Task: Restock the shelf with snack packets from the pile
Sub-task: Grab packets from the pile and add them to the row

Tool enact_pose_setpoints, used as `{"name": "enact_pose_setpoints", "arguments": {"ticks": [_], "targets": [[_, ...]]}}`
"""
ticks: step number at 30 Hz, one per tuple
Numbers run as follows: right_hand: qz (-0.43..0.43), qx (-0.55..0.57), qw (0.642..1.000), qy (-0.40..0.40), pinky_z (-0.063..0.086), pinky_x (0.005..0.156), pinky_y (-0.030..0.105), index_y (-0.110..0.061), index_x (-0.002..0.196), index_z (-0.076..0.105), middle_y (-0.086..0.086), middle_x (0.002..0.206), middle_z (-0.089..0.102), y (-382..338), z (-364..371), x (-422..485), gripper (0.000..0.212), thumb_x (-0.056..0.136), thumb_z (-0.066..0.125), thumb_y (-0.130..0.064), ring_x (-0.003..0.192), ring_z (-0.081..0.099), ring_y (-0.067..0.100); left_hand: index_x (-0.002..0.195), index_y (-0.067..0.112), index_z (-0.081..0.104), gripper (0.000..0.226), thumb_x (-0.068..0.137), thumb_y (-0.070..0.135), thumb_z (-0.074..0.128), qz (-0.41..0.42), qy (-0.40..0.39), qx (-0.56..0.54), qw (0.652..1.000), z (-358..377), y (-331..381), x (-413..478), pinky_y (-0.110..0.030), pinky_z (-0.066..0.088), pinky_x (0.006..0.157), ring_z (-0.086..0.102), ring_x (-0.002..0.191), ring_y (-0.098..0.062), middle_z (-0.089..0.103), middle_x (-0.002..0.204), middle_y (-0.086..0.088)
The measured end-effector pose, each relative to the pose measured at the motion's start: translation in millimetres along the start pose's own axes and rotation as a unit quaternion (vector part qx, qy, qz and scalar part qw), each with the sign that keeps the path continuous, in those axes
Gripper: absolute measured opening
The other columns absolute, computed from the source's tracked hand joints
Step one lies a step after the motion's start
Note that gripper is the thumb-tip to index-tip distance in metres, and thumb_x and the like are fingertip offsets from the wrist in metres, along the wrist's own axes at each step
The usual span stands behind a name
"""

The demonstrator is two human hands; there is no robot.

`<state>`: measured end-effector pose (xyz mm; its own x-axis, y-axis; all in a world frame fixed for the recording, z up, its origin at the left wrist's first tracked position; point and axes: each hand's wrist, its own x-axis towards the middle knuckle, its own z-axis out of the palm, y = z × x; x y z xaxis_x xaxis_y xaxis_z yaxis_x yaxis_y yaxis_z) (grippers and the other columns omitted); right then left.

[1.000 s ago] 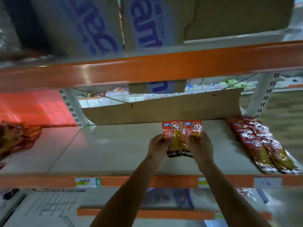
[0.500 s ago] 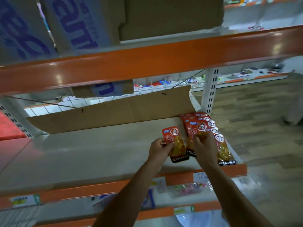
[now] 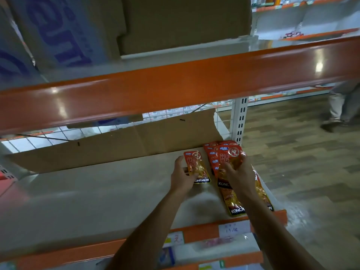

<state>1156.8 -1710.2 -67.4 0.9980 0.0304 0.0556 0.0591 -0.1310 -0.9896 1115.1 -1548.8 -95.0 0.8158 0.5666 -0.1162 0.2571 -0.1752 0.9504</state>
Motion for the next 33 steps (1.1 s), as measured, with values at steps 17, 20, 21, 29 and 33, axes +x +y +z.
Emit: {"name": "enact_pose_setpoints", "arguments": {"ticks": [17, 20, 21, 29, 33], "targets": [[-0.028, -0.075, 0.997, 0.002, 0.051, 0.078, 0.029, -0.014, 0.137, 0.037, -0.001, 0.110, 0.056, -1.0, 7.1, 32.7, 0.060, 0.085, 0.068, -0.013, 0.098, 0.060, 0.018, 0.132, 0.025, 0.056, 0.043, 0.090, 0.029, 0.064, 0.141, -0.038, 0.356, 0.923, 20.1, 3.7, 72.3, -0.034, 0.042, 0.099, 0.049, 0.118, -0.029, 0.051, 0.128, -0.014], [-0.029, -0.100, 0.995, -0.008, 0.051, 0.092, 0.037, -0.011, 0.141, 0.036, 0.009, 0.126, 0.057, -2.6, 11.9, 35.5, 0.065, 0.085, 0.069, -0.014, 0.112, 0.058, 0.023, 0.131, 0.026, 0.058, 0.041, 0.090, 0.031, 0.063, 0.137, -0.040, 0.363, 0.921, 18.9, 5.5, 75.6, -0.039, 0.044, 0.099, 0.049, 0.118, -0.028, 0.053, 0.127, -0.012], [-0.031, -0.110, 0.993, -0.013, 0.048, 0.097, 0.040, -0.010, 0.142, 0.034, 0.010, 0.129, 0.055, -3.2, 13.9, 36.6, 0.067, 0.085, 0.069, -0.015, 0.116, 0.056, 0.025, 0.131, 0.025, 0.057, 0.041, 0.091, 0.030, 0.062, 0.140, -0.030, 0.357, 0.923, 19.0, 6.5, 74.2, -0.039, 0.044, 0.099, 0.049, 0.118, -0.028, 0.052, 0.128, -0.012], [-0.047, -0.138, 0.987, -0.068, 0.046, 0.098, 0.046, -0.008, 0.140, 0.036, 0.013, 0.126, 0.057, -9.9, 34.4, 38.6, 0.055, 0.088, 0.053, -0.004, 0.114, 0.056, 0.029, 0.128, 0.023, 0.055, 0.040, 0.093, 0.042, 0.056, 0.161, -0.040, 0.070, 0.984, 37.6, 26.0, 30.6, -0.025, 0.052, 0.087, 0.064, 0.105, -0.013, 0.066, 0.115, 0.004], [-0.078, -0.184, 0.974, -0.111, 0.043, 0.102, 0.045, -0.007, 0.139, 0.039, 0.013, 0.131, 0.053, -10.9, 40.9, 39.4, 0.052, 0.089, 0.051, -0.003, 0.120, 0.051, 0.027, 0.138, 0.021, 0.044, 0.057, 0.088, 0.033, 0.067, 0.096, -0.001, 0.020, 0.995, 37.8, 22.3, 30.9, -0.032, 0.052, 0.093, 0.061, 0.110, -0.016, 0.062, 0.125, -0.003]]}}
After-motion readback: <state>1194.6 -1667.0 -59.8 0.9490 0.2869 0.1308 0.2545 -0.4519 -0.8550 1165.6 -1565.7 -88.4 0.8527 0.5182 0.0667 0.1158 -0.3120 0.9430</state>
